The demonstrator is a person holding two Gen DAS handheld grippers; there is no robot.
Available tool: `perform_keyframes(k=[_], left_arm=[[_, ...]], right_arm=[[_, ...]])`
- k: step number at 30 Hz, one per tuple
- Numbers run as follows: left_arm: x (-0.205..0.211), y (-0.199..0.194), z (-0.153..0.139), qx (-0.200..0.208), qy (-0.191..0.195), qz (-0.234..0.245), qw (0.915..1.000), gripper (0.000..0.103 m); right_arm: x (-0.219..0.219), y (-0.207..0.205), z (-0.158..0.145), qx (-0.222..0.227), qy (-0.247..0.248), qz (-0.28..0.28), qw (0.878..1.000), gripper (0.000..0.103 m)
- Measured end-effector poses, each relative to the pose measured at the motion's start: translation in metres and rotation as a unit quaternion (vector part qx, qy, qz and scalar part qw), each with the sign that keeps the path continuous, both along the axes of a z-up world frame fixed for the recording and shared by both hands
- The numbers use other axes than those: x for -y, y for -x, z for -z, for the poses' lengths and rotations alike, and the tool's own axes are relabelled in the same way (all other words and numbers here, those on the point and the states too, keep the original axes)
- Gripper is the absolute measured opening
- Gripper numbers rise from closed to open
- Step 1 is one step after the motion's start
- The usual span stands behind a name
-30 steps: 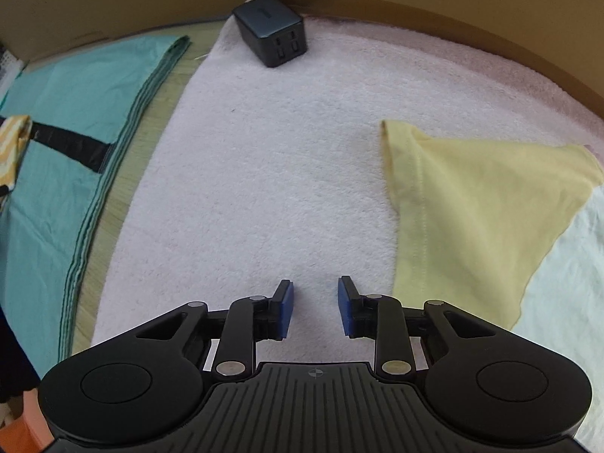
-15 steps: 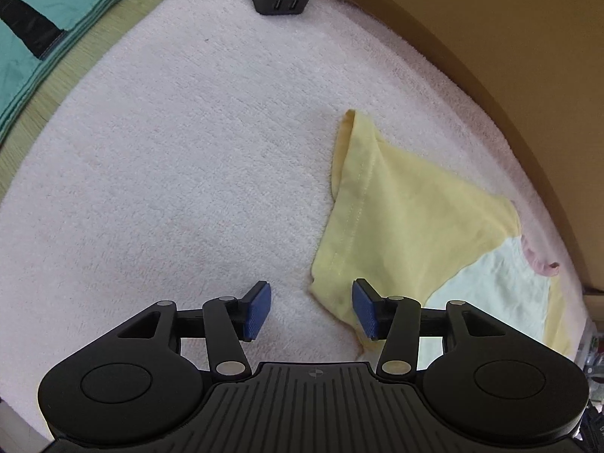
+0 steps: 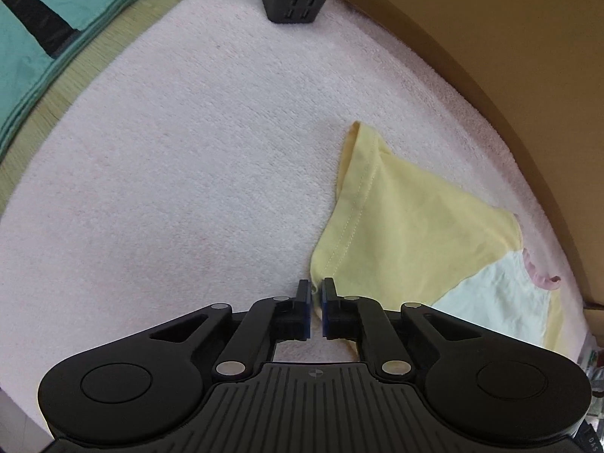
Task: Fold clothes
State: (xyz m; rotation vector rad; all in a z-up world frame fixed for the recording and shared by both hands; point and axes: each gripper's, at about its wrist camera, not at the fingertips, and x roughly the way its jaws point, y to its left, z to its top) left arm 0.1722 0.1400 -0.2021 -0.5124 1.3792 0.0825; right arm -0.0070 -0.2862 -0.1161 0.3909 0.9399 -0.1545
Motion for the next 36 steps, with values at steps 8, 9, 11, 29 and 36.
perform_keyframes(k=[8, 9, 11, 29, 36], left_arm=[[-0.013, 0.006, 0.001, -0.011, -0.030, -0.011, 0.9994, 0.000], [-0.014, 0.006, 0.001, -0.010, -0.041, -0.013, 0.9990, 0.006], [-0.018, 0.006, -0.002, -0.007, -0.056, -0.019, 0.9982, 0.028], [0.011, -0.074, -0.032, 0.066, -0.097, 0.062, 0.9911, 0.064], [0.006, -0.099, -0.013, 0.062, -0.149, 0.112, 0.9806, 0.064]], right_arm=[[-0.004, -0.005, 0.007, -0.008, -0.004, -0.007, 1.000, 0.031], [-0.005, -0.005, 0.006, -0.008, -0.002, -0.009, 1.000, 0.031], [-0.005, -0.006, 0.005, -0.007, 0.001, -0.013, 1.000, 0.031], [0.010, -0.032, -0.001, 0.008, 0.026, -0.030, 0.999, 0.040], [-0.003, -0.065, -0.003, 0.017, 0.040, -0.103, 0.994, 0.042]])
